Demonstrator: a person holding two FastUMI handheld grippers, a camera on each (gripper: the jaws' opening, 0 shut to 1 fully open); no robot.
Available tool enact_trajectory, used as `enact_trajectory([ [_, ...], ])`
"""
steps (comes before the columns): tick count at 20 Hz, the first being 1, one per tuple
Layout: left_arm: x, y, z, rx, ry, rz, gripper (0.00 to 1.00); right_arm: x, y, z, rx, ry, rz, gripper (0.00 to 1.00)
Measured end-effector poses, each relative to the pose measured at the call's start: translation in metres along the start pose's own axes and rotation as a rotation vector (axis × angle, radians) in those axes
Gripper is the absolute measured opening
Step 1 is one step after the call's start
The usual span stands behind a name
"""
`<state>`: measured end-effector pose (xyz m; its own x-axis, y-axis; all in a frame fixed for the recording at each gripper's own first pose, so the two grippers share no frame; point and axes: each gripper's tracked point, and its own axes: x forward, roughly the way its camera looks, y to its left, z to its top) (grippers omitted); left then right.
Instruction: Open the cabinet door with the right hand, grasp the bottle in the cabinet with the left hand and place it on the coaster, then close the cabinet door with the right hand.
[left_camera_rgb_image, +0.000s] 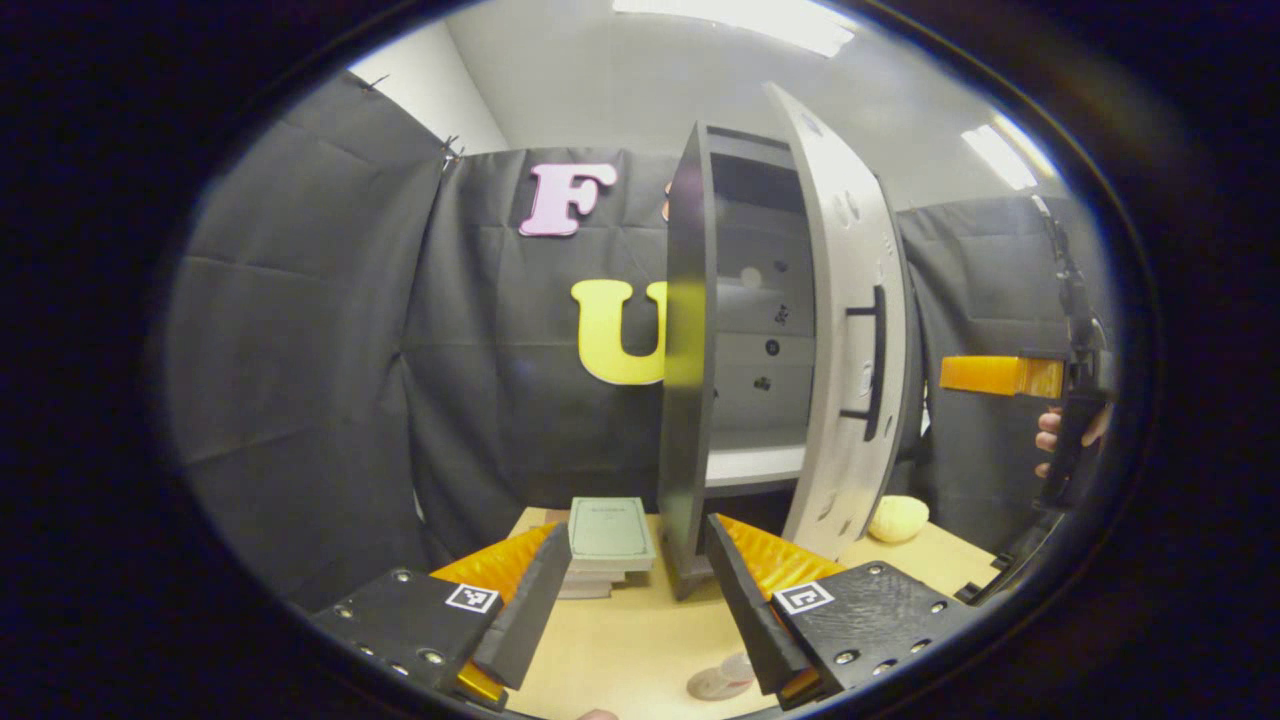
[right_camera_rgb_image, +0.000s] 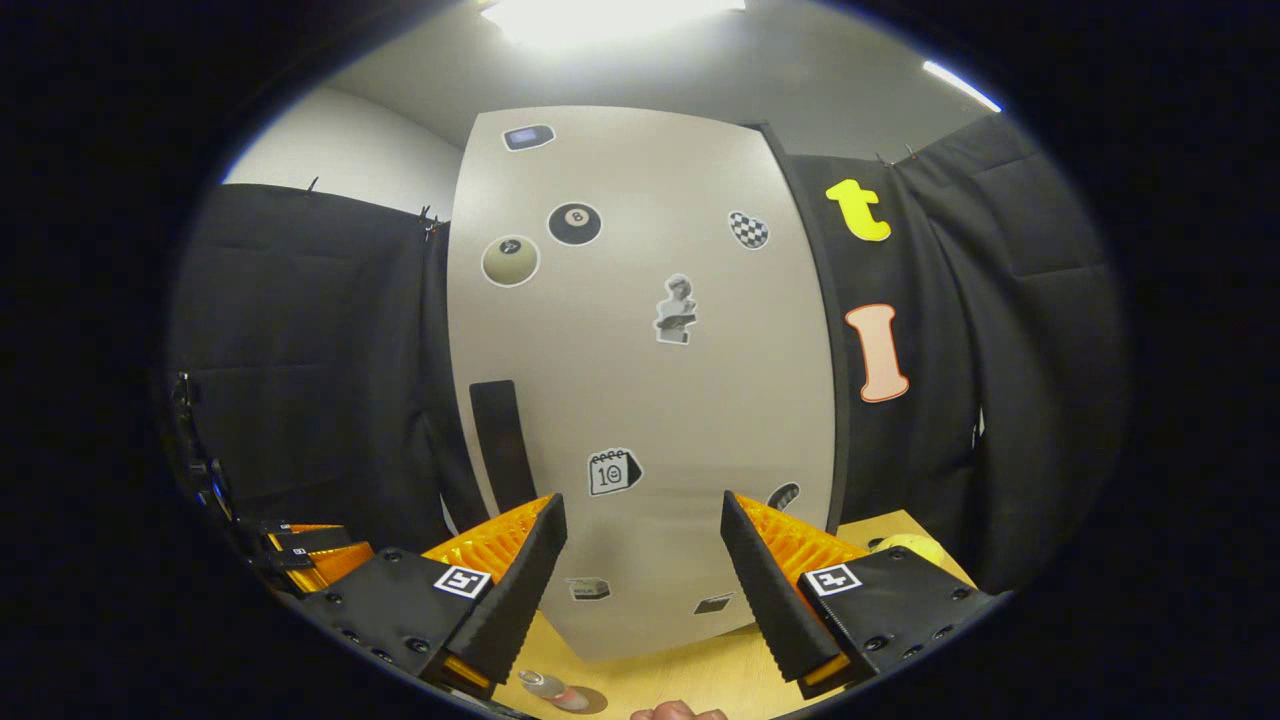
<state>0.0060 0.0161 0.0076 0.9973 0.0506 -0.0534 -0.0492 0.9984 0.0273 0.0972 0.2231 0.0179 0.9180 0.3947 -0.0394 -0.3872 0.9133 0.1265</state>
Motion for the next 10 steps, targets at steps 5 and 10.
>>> enact_trajectory([
  [5, 0.001, -0.05, 0.033, 0.009, -0.044, -0.007, 0.82, -0.028, -0.055, 0.016, 0.001, -0.022, -0.045, 0.98],
  [10, 0.001, -0.095, 0.051, -0.012, -0.072, 0.006, 0.82, -0.057, -0.105, 0.035, -0.054, -0.038, -0.076, 0.98],
])
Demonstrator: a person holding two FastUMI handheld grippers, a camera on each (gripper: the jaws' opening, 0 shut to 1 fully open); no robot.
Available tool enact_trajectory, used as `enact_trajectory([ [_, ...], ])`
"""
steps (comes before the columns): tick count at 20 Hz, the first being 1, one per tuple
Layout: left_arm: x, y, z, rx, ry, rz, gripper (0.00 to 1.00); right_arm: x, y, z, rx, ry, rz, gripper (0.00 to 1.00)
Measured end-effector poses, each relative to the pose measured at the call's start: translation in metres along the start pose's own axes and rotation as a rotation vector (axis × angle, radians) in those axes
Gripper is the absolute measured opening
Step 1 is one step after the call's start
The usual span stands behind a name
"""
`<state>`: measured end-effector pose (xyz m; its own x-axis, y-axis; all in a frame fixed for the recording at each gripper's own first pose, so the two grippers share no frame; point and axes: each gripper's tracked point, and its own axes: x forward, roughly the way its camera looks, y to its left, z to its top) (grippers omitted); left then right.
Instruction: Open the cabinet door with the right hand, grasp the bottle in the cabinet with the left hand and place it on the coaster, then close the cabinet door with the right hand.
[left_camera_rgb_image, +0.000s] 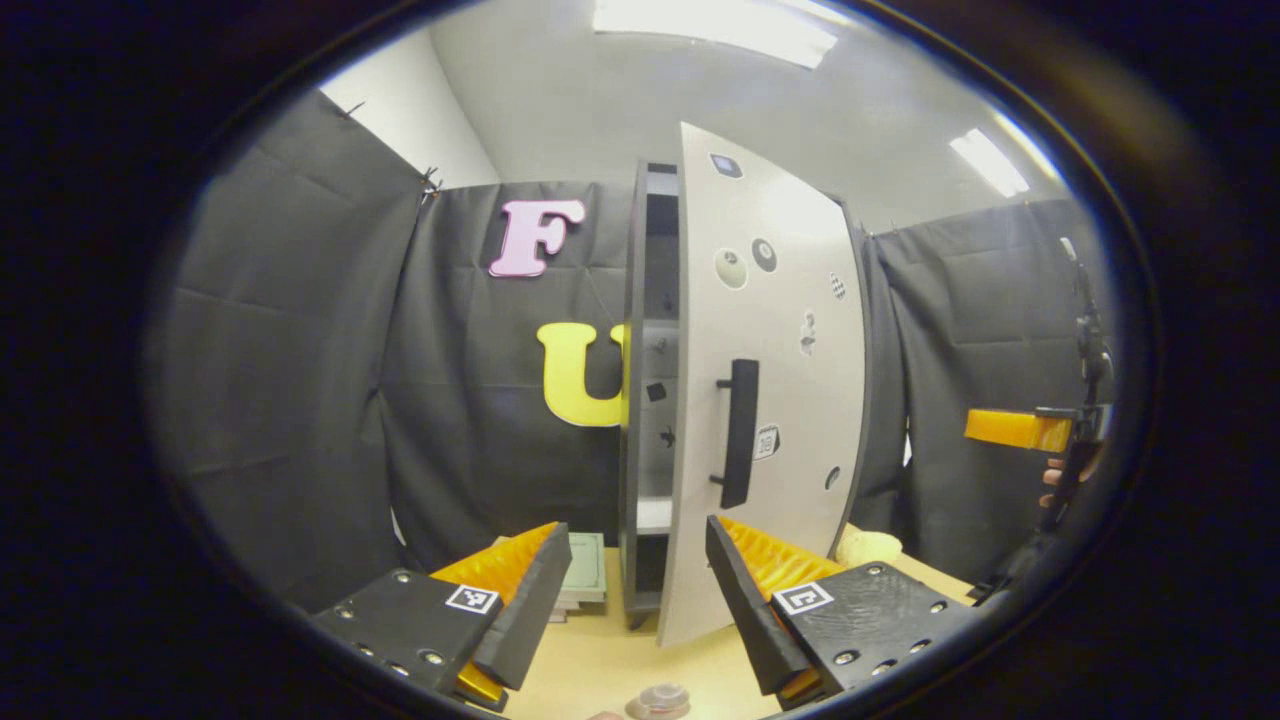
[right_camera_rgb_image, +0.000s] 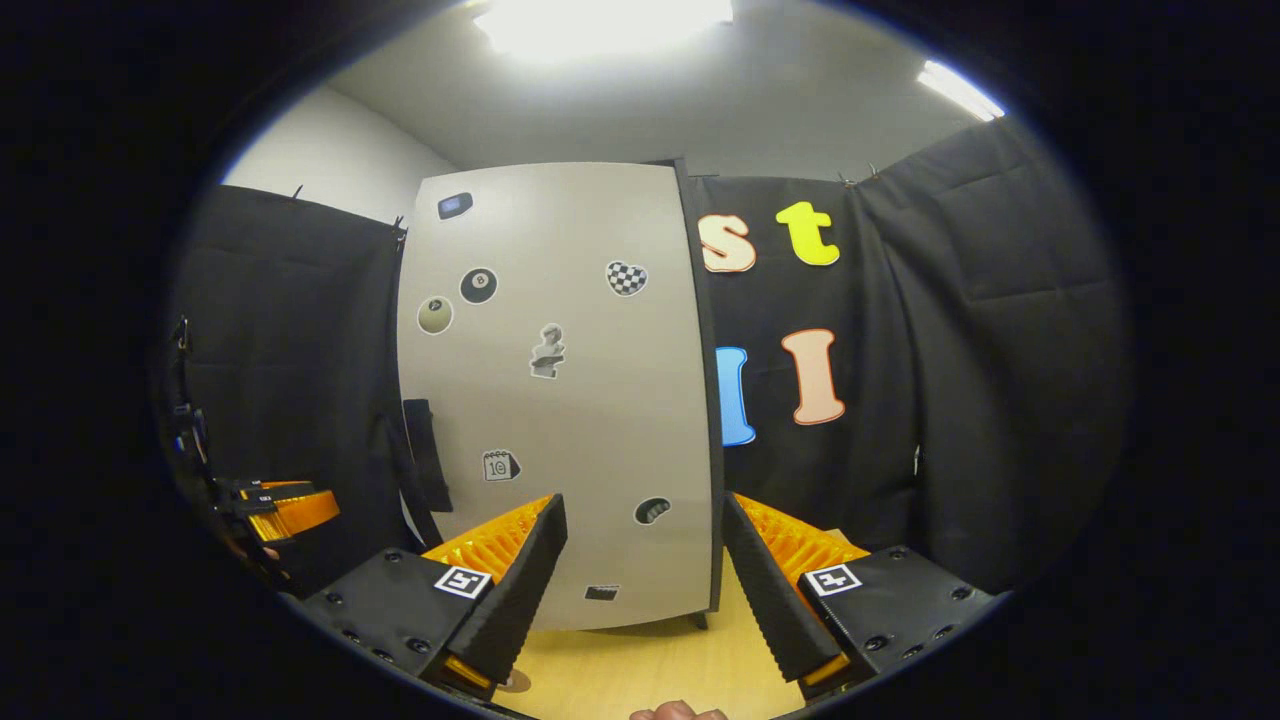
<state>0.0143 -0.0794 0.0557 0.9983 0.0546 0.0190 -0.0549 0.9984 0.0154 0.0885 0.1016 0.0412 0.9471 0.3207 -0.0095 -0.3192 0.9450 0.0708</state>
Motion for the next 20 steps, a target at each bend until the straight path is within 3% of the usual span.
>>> enact_trajectory([
  [3, -0.005, -0.023, 0.003, -0.077, -0.011, -0.005, 0.84, -0.011, -0.028, 0.001, -0.001, 0.001, -0.012, 0.98],
  [6, -0.018, -0.018, 0.004, -0.059, -0.021, 0.083, 0.81, -0.018, -0.052, -0.004, 0.012, 0.017, -0.002, 0.98],
  [9, -0.031, -0.023, 0.011, -0.044, -0.051, 0.14, 0.87, -0.023, -0.059, -0.004, 0.012, 0.035, 0.036, 0.98],
  [11, -0.036, -0.032, 0.014, -0.041, -0.054, 0.135, 0.82, -0.029, -0.058, 0.005, 0.032, 0.031, 0.064, 0.98],
  [12, -0.037, -0.037, 0.016, -0.029, -0.052, 0.127, 0.87, -0.031, -0.057, 0.008, 0.042, 0.029, 0.071, 0.98],
  [14, -0.038, -0.04, 0.02, 0.005, -0.047, 0.127, 0.82, -0.032, -0.059, 0.015, 0.053, 0.023, 0.063, 0.98],
  [20, -0.033, -0.041, 0.028, 0.067, -0.033, 0.106, 0.84, -0.022, -0.048, 0.015, 0.033, 0.02, 0.017, 0.98],
])
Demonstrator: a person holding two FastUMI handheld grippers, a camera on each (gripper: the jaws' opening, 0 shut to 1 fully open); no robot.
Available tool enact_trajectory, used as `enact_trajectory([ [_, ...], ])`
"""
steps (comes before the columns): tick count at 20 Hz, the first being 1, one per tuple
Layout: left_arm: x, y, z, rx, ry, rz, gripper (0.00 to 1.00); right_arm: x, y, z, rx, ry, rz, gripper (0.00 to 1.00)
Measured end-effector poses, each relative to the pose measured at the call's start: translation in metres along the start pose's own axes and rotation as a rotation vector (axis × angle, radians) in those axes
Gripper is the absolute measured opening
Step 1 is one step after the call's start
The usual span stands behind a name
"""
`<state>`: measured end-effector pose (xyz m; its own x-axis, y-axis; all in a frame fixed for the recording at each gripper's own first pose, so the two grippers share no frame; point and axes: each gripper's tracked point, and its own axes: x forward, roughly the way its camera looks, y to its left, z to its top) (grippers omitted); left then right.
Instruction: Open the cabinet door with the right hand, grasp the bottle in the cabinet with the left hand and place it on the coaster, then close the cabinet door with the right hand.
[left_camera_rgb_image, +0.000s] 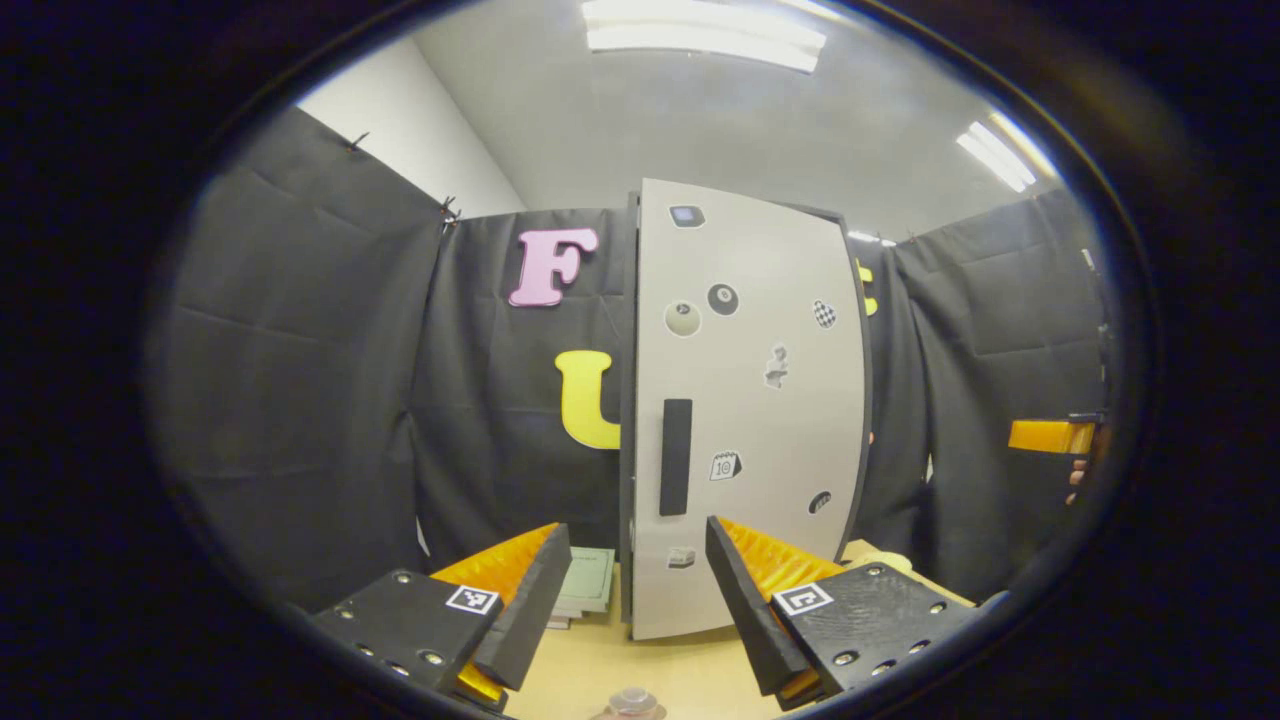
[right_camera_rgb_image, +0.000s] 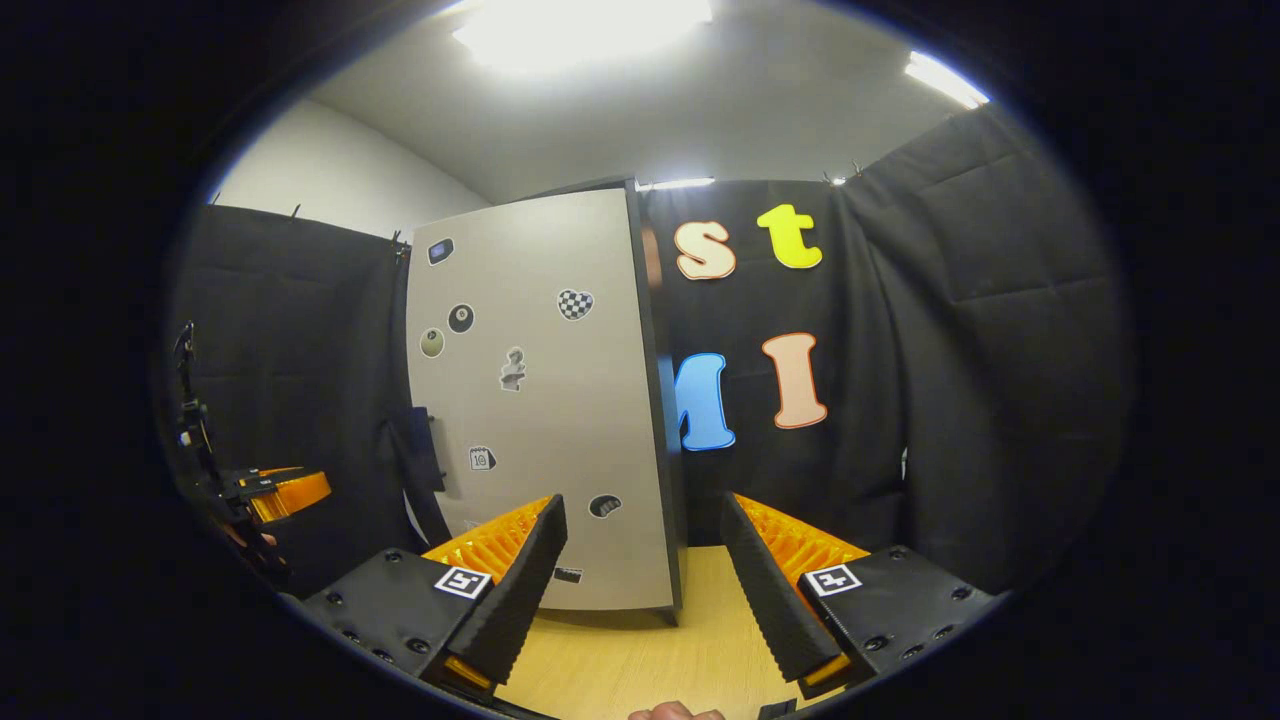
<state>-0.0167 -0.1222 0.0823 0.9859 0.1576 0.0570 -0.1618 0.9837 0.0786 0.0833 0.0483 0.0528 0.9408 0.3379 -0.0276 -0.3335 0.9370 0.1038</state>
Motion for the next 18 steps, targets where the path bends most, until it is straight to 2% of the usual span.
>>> enact_trajectory([
  [3, 0.008, 0.008, 0.003, -0.006, -0.007, -0.014, 0.82, 0.005, 0.014, 0.0, -0.032, -0.004, -0.012, 0.98],
  [4, 0.009, 0.011, 0.002, -0.015, -0.007, -0.02, 0.87, 0.006, 0.016, -0.001, -0.044, -0.009, -0.022, 0.98],
  [5, 0.009, 0.015, 0.002, -0.017, -0.007, -0.027, 0.82, 0.009, 0.02, -0.002, -0.049, -0.012, -0.028, 0.98],
  [6, 0.01, 0.019, 0.003, -0.011, -0.013, -0.03, 0.87, 0.012, 0.023, -0.007, -0.049, -0.007, -0.032, 0.98],
  [10, 0.011, 0.033, 0.0, 0.012, -0.022, -0.035, 0.82, 0.022, 0.035, -0.015, -0.032, 0.006, -0.049, 0.98],
  [13, 0.013, 0.034, -0.006, 0.013, -0.03, -0.056, 0.82, 0.029, 0.047, -0.019, -0.045, -0.001, -0.051, 0.98],
  [14, 0.013, 0.036, -0.009, 0.014, -0.034, -0.06, 0.87, 0.031, 0.051, -0.023, -0.048, -0.001, -0.046, 0.98],
  [15, 0.013, 0.037, -0.012, 0.011, -0.034, -0.064, 0.82, 0.032, 0.056, -0.025, -0.048, -0.003, -0.043, 0.98],
  [18, 0.016, 0.032, -0.026, -0.012, -0.012, -0.085, 0.82, 0.035, 0.06, -0.031, -0.057, -0.006, -0.043, 0.98],
])
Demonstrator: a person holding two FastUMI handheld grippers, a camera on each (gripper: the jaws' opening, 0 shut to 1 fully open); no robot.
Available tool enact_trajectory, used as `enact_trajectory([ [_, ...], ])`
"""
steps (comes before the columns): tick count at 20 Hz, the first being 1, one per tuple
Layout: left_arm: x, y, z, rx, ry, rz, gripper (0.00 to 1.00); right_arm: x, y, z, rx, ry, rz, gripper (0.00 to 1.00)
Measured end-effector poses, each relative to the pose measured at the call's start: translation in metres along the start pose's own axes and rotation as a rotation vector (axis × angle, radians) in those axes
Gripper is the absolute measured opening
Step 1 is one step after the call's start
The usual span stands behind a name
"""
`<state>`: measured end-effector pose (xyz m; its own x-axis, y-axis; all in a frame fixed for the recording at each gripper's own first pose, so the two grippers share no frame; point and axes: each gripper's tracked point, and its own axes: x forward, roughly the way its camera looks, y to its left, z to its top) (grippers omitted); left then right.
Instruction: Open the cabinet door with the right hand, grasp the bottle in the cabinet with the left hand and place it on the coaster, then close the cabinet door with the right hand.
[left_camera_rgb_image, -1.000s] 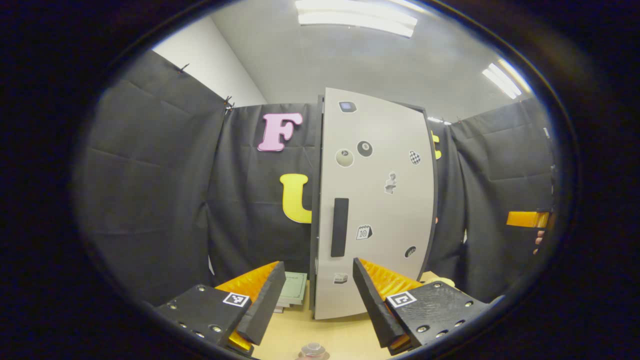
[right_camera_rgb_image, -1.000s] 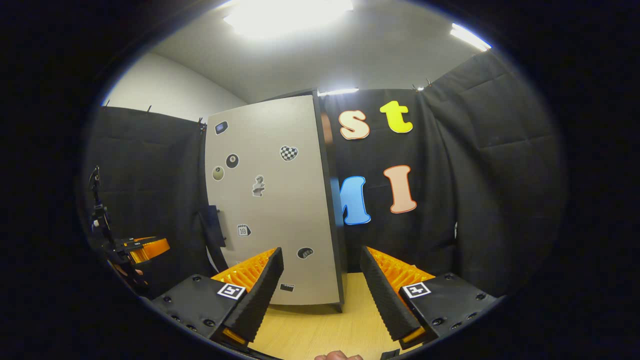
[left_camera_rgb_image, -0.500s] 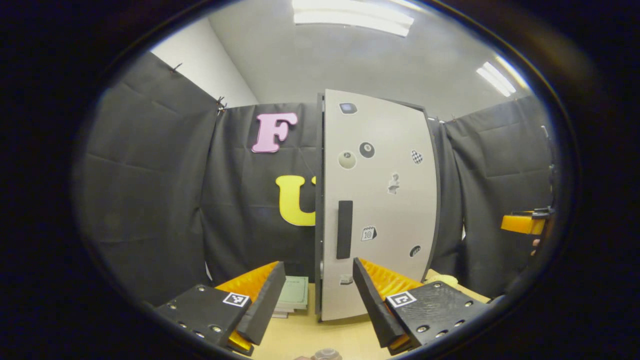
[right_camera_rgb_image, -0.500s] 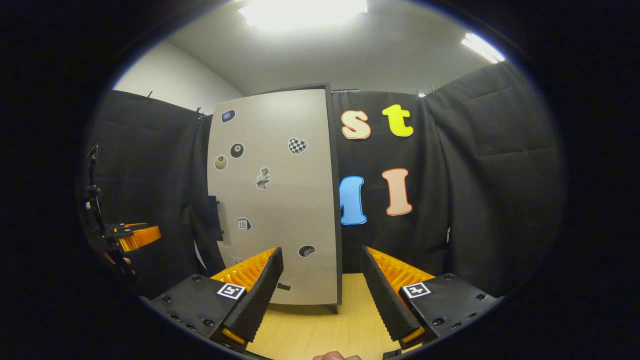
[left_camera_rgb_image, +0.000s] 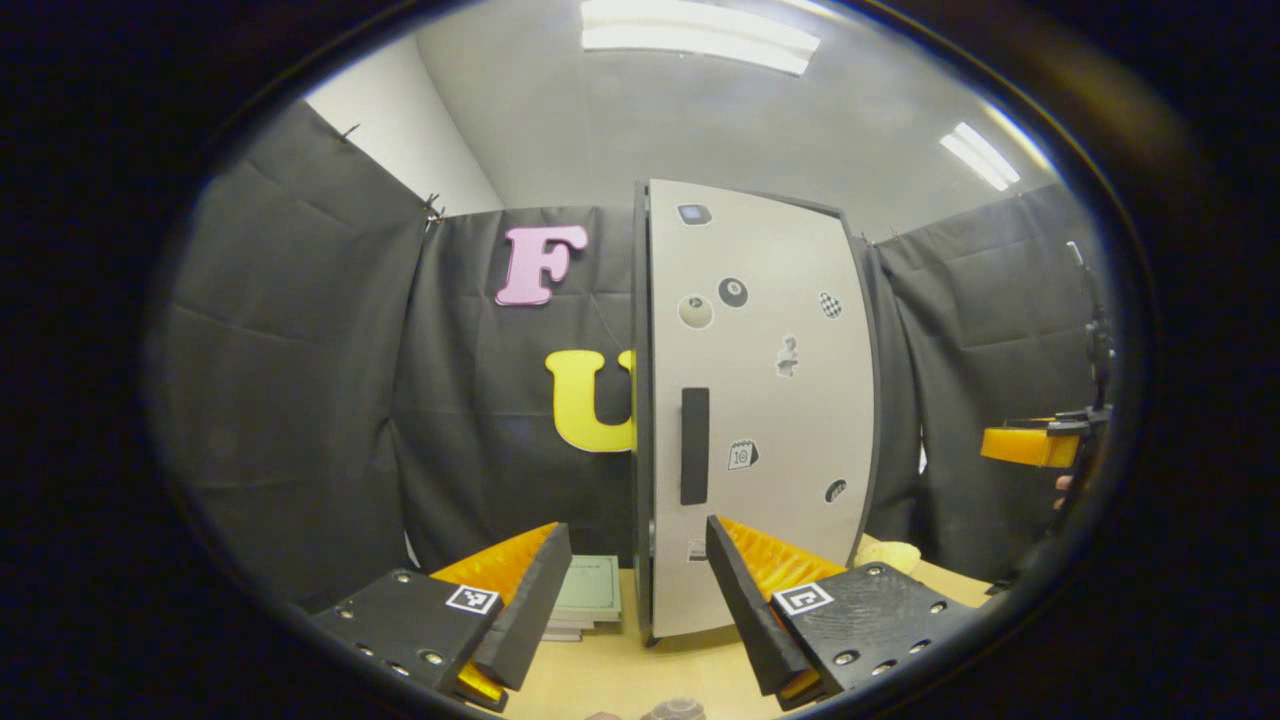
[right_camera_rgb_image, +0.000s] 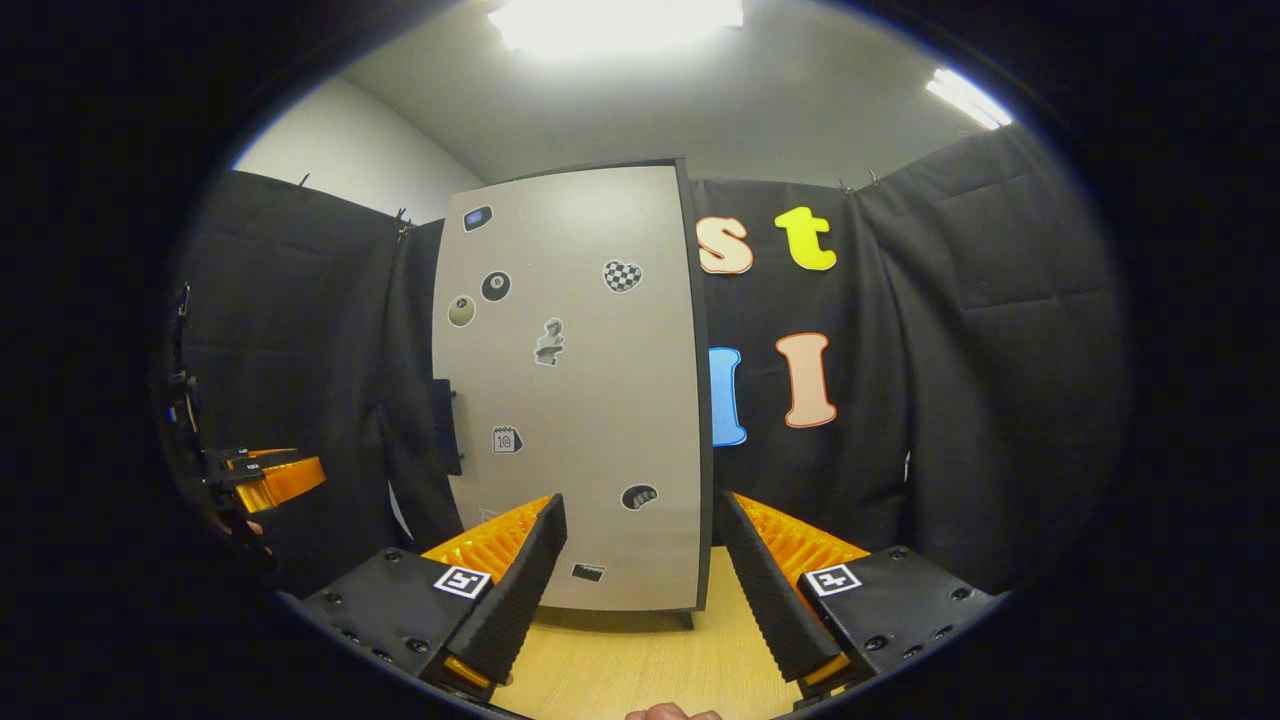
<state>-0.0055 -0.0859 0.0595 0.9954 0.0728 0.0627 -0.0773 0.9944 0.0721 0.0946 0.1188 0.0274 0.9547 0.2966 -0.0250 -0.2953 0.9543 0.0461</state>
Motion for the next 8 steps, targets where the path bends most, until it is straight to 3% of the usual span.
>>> enact_trajectory([
  [8, 0.02, -0.026, -0.028, 0.079, 0.051, -0.041, 0.82, 0.019, -0.029, -0.023, 0.015, 0.048, -0.04, 0.98],
])
